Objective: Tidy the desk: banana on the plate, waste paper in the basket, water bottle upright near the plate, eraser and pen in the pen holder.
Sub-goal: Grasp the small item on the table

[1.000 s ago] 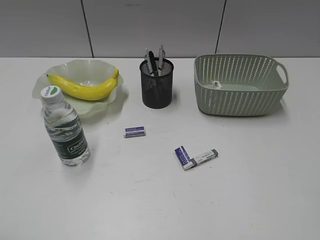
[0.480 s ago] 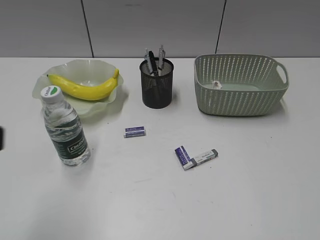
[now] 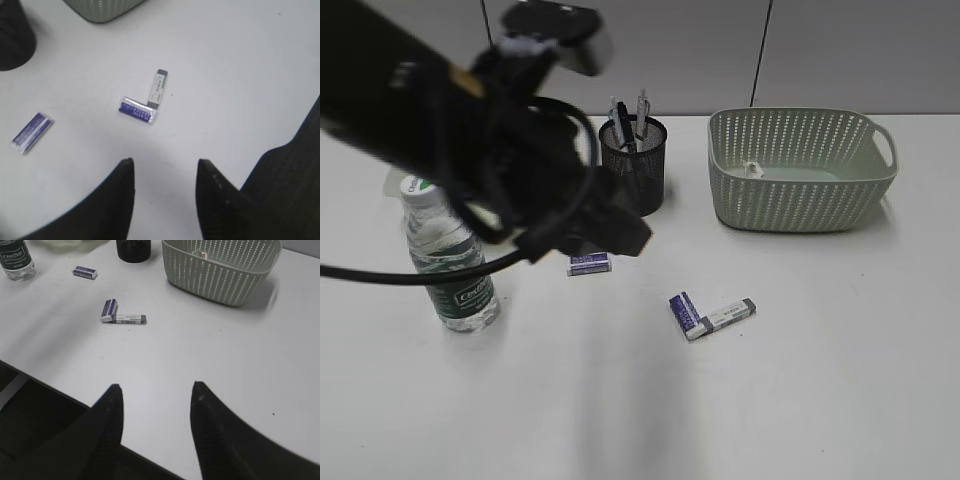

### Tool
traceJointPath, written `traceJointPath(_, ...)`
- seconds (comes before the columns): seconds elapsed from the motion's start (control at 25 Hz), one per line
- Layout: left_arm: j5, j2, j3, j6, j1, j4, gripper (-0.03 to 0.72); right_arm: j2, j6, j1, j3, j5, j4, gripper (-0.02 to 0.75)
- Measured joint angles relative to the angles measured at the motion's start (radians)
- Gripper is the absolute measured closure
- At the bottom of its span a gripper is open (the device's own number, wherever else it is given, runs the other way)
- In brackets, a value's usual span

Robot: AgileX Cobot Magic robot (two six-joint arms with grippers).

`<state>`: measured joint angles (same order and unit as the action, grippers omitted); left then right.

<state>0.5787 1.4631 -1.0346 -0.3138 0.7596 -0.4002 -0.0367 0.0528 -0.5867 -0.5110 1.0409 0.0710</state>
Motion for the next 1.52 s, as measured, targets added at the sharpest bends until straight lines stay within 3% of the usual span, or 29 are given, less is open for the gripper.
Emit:
traceJointPath(0.24,0.023,0.304,-0.259,-0.01,0.085,0.092,0.381,0.0,0.002,0.0,0.0,-0.001,0.0,0.378)
traceJointPath(0.52,0.023,0.557,-0.451,-0.012,0.136,0.198,0.366,0.0,0.002,-0.001,0.0,-0.001,0.0,0.378)
traceJointPath(0.76,0.025,0.722,-0.567,-0.012,0.136,0.208,0.281,0.0,0.003,-0.001,0.0,-0.001,0.0,0.377)
traceJointPath(1.08,0.025,0.823,-0.611,-0.013,0.136,0.25,0.274,0.0,0.003,-0.001,0.0,-0.001,0.0,0.377)
traceJointPath(1.2,0.02,0.838,-0.614,-0.015,0.136,0.28,0.326,0.0,0.003,-0.001,0.0,-0.001,0.001,0.377)
traceJointPath(1.4,0.001,0.841,-0.617,-0.015,0.136,0.287,0.546,0.0,0.003,-0.001,0.0,-0.001,0.003,0.377)
traceJointPath(1.52,0.005,0.84,-0.617,-0.015,0.136,0.284,0.546,0.0,0.003,-0.001,0.0,-0.001,0.003,0.377)
